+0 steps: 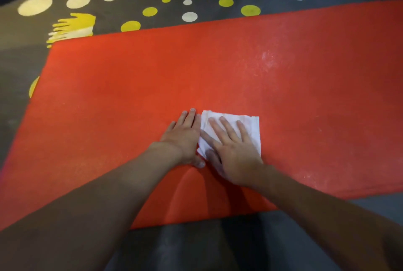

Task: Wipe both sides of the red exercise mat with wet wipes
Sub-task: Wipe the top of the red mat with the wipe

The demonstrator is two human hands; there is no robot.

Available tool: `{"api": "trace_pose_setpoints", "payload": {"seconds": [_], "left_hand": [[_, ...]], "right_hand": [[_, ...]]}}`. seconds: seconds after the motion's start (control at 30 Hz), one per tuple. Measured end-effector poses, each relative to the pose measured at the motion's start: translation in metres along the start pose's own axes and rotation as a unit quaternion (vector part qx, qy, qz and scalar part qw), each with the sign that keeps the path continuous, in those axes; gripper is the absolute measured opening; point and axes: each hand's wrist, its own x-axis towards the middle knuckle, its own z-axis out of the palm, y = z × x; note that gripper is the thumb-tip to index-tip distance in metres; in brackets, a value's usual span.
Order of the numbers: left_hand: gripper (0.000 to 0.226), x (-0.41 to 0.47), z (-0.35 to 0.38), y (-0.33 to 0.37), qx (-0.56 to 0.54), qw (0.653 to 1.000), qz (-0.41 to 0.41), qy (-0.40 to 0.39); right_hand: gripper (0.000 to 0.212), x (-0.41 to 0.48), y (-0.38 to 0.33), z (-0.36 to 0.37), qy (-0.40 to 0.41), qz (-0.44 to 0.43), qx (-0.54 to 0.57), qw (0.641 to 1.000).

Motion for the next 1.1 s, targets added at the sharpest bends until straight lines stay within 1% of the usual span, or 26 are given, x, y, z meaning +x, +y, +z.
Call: {"api": "trace_pose_setpoints", "payload": {"seconds": [0.03, 0.07, 0.13, 0.17, 0.2, 0.23, 0.3, 0.37, 0.4, 0.47, 0.5, 0.53, 0.57, 0.6, 0.67, 0.7, 0.73, 0.77, 0.8, 0.83, 0.87, 0.93, 0.97, 1.0, 1.03, 1.1], "left_hand": [[0.129, -0.005, 0.004, 0.001, -0.004, 1.0, -0.004, 0.009], [0.123, -0.011, 0.01, 0.0, -0.007, 1.0, -0.01, 0.016], [0.121, -0.019, 0.017, -0.001, -0.019, 1.0, -0.008, 0.005], [0.126, -0.02, 0.017, -0.002, -0.028, 1.0, -0.006, -0.009], [0.133, -0.021, 0.016, -0.003, -0.033, 0.999, -0.003, -0.026], [0.139, -0.021, 0.014, -0.004, -0.03, 0.999, 0.001, -0.043], [0.144, -0.026, 0.012, -0.006, -0.014, 0.997, 0.012, -0.075], [0.145, -0.035, 0.017, -0.009, 0.01, 0.996, 0.021, -0.087], [0.145, -0.041, 0.021, -0.01, 0.025, 0.996, 0.024, -0.078], [0.145, -0.047, 0.029, -0.01, 0.047, 0.998, 0.01, -0.04], [0.145, -0.048, 0.032, -0.008, 0.048, 0.999, -0.012, -0.022], [0.146, -0.05, 0.034, -0.006, 0.041, 0.998, -0.045, -0.013], [0.147, -0.051, 0.034, -0.004, 0.028, 0.996, -0.078, -0.013], [0.146, -0.052, 0.034, -0.005, 0.009, 0.995, -0.101, -0.018], [0.142, -0.056, 0.031, -0.013, -0.014, 0.994, -0.106, -0.028], [0.139, -0.056, 0.029, -0.02, -0.018, 0.995, -0.092, -0.034], [0.136, -0.056, 0.026, -0.027, -0.026, 0.996, -0.079, -0.037], [0.133, -0.057, 0.024, -0.035, -0.038, 0.996, -0.073, -0.035], [0.132, -0.057, 0.024, -0.041, -0.051, 0.996, -0.075, -0.024], [0.133, -0.058, 0.026, -0.044, -0.059, 0.994, -0.087, -0.007], [0.133, -0.06, 0.028, -0.046, -0.058, 0.993, -0.104, 0.009], [0.131, -0.062, 0.034, -0.046, -0.049, 0.988, -0.147, 0.013], [0.128, -0.063, 0.037, -0.048, -0.05, 0.985, -0.164, 0.004], [0.125, -0.064, 0.037, -0.051, -0.054, 0.984, -0.17, -0.001], [0.123, -0.063, 0.035, -0.056, -0.053, 0.985, -0.166, 0.0], [0.115, -0.056, 0.026, -0.067, -0.05, 0.987, -0.154, 0.011]], "right_hand": [[0.057, -0.005, 0.01, 0.0, -0.001, -0.049, -0.013, 0.999], [0.058, -0.005, 0.028, -0.001, 0.001, -0.055, -0.03, 0.998], [0.063, -0.005, 0.048, -0.008, 0.008, 0.062, -0.017, 0.998], [0.066, -0.006, 0.044, -0.005, 0.018, 0.139, -0.006, 0.99], [0.067, -0.009, 0.029, 0.0, 0.03, 0.182, -0.007, 0.983], [0.066, -0.016, 0.007, 0.007, 0.03, 0.172, -0.008, 0.985], [0.059, -0.039, -0.023, 0.011, 0.015, 0.037, -0.015, 0.999], [0.055, -0.049, 0.001, 0.009, -0.001, -0.078, -0.05, 0.996], [0.056, -0.048, 0.019, 0.006, 0.002, -0.062, -0.065, 0.996], [0.06, -0.048, 0.032, 0.002, 0.03, 0.093, -0.034, 0.995], [0.062, -0.051, 0.021, 0.006, 0.046, 0.158, -0.025, 0.986], [0.063, -0.056, -0.002, 0.011, 0.049, 0.177, -0.019, 0.983], [0.063, -0.064, -0.03, 0.017, 0.048, 0.145, -0.011, 0.988], [0.062, -0.075, -0.049, 0.021, 0.048, 0.066, -0.019, 0.997], [0.058, -0.087, -0.043, 0.022, 0.012, -0.09, -0.045, 0.995], [0.056, -0.085, -0.027, 0.018, 0.011, -0.113, -0.06, 0.992], [0.056, -0.081, -0.012, 0.017, 0.023, -0.085, -0.063, 0.994], [0.057, -0.078, -0.004, 0.015, 0.043, -0.012, -0.06, 0.997], [0.06, -0.077, -0.01, 0.015, 0.051, 0.067, -0.052, 0.995], [0.061, -0.077, -0.028, 0.018, 0.05, 0.107, -0.032, 0.993], [0.062, -0.08, -0.055, 0.024, 0.048, 0.093, -0.013, 0.994], [0.058, -0.091, -0.095, 0.033, 0.043, -0.058, -0.015, 0.997], [0.054, -0.09, -0.091, 0.032, 0.028, -0.13, -0.015, 0.991], [0.051, -0.082, -0.076, 0.028, 0.033, -0.162, -0.025, 0.986], [0.05, -0.073, -0.059, 0.025, 0.052, -0.148, -0.038, 0.987], [0.053, -0.057, -0.036, 0.019, 0.091, -0.015, -0.041, 0.995]]}}
